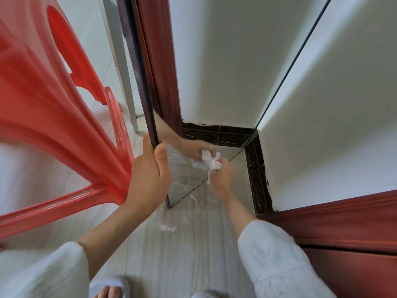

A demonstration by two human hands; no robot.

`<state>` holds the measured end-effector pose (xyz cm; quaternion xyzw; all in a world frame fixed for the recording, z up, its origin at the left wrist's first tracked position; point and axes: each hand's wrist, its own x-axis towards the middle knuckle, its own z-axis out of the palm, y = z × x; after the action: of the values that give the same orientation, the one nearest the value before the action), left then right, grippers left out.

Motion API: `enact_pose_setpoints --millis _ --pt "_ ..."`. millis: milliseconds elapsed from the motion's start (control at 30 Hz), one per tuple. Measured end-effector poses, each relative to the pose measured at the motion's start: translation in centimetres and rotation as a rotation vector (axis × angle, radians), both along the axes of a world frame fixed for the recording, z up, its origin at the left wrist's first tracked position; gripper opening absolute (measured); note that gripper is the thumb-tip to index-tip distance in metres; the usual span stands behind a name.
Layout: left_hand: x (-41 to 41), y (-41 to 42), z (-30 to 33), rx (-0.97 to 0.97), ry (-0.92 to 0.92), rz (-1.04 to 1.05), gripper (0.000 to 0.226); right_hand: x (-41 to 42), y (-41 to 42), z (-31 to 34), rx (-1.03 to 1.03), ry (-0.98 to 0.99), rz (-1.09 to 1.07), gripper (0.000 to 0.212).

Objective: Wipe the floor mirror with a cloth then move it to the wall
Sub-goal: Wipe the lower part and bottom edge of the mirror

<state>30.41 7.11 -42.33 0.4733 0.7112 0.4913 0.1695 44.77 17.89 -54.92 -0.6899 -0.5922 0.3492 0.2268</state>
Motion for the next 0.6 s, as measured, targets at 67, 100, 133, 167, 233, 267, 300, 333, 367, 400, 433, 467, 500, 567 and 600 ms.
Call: enact_pose_setpoints --millis 67,100,133,167,233,267,300,333,367,400,433,467,500,567,600 --pt "-0.1 0.0 0.0 -0.008 0.006 -0.009 0.032 0.0 -2.4 -0.5 -0.077 0.001 0.177 0.026" --pt "-0.1 0.0 0.0 -0.019 0.003 -0.013 0.031 0.1 -2.9 -0.2 -0.075 0.012 0.220 0.029" --pt "-0.2 0.0 0.1 -0.031 -0.010 -0.018 0.032 0.3 -3.0 0.3 -0.064 0.006 0.219 0.031" --pt "-0.2 -0.1 0.2 -0.041 -0.028 -0.027 0.036 0.5 -2.9 1.1 -0.060 -0.004 0.198 0.028" --pt "-0.2 -0.4 0.6 -0.055 -0.057 -0.051 0.045 0.8 -2.4 2.8 -0.066 -0.035 0.161 0.019" --pt "-0.2 -0.6 0.8 -0.059 -0.064 -0.069 0.046 1.1 -2.0 3.7 -0.051 -0.042 0.160 0.019" --pt "-0.2 -0.7 1.1 -0.065 -0.070 -0.086 0.045 1.3 -1.7 4.8 -0.029 -0.041 0.157 0.019" --pt "-0.3 -0.8 1.1 -0.078 -0.076 -0.100 0.041 1.4 -1.5 5.9 -0.002 -0.027 0.151 0.019" --pt "-0.3 -0.9 1.5 -0.092 -0.088 -0.110 0.039 1.3 -1.3 7.5 0.041 -0.005 0.149 0.018" --pt "-0.5 -1.0 1.6 -0.114 -0.104 -0.121 0.040 1.2 -1.1 9.0 0.092 0.019 0.165 0.017" --pt "-0.6 -1.1 1.9 -0.138 -0.124 -0.136 0.042 0.9 -1.1 10.7 0.151 0.037 0.186 0.015" --pt "-0.8 -1.1 1.9 -0.163 -0.142 -0.156 0.042 0.5 -0.9 12.2 0.211 0.056 0.211 0.014" --pt "-1.0 -1.2 1.9 -0.189 -0.165 -0.184 0.042 0.1 -1.1 13.9 0.260 0.069 0.234 0.012" --pt "-1.4 -1.4 2.0 -0.237 -0.239 -0.261 0.042 -0.6 -1.1 16.7 0.348 0.084 0.272 0.012" --pt "-1.7 -1.4 2.1 -0.255 -0.272 -0.294 0.043 -0.9 -1.2 17.9 0.385 0.092 0.284 0.011"
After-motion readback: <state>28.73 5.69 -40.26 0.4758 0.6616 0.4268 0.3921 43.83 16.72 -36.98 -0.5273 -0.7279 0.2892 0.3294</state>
